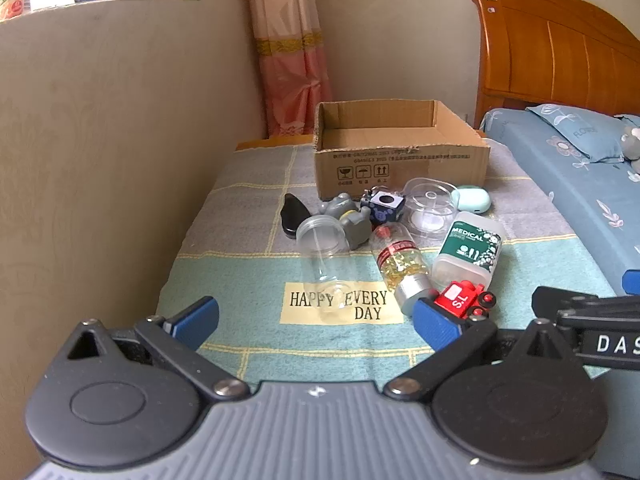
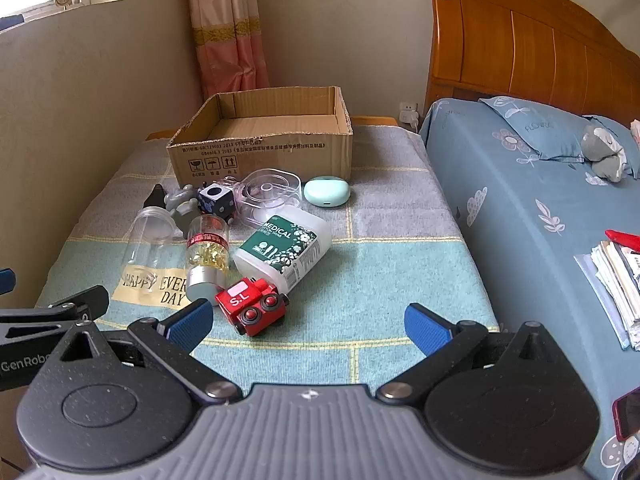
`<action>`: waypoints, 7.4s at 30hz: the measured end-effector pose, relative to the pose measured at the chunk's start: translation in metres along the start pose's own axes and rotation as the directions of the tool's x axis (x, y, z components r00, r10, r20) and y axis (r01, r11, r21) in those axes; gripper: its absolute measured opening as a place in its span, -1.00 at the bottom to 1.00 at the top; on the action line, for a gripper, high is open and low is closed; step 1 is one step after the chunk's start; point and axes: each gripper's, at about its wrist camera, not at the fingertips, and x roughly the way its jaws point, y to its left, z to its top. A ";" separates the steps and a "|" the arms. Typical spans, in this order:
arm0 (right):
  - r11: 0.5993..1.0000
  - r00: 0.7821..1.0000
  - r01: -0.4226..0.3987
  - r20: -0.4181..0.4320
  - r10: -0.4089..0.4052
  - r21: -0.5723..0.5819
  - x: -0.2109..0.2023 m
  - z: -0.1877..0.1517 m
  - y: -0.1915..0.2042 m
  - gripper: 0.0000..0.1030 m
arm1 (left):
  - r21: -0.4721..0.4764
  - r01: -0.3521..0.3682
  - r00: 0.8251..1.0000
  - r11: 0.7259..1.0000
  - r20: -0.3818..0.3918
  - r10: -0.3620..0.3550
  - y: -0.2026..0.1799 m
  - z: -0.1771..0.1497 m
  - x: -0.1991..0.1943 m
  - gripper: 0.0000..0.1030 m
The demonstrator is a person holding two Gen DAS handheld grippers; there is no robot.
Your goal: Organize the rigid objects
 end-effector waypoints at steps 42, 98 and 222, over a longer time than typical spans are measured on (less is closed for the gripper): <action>1.000 1.000 -0.002 0.018 0.002 0.008 -0.002 -0.001 -0.004 1.00 | -0.006 0.024 1.000 1.000 0.018 -0.024 0.002 0.000 0.001 0.99; 0.927 0.973 -0.217 0.007 0.230 -0.306 0.125 -0.029 0.008 1.00 | 0.100 0.070 0.997 0.993 0.026 -0.073 0.011 -0.004 0.125 0.99; 0.837 0.913 -0.328 0.082 0.401 -0.438 0.096 0.135 -0.007 0.09 | 0.167 0.273 0.960 0.947 0.015 -0.279 -0.007 0.190 0.161 0.75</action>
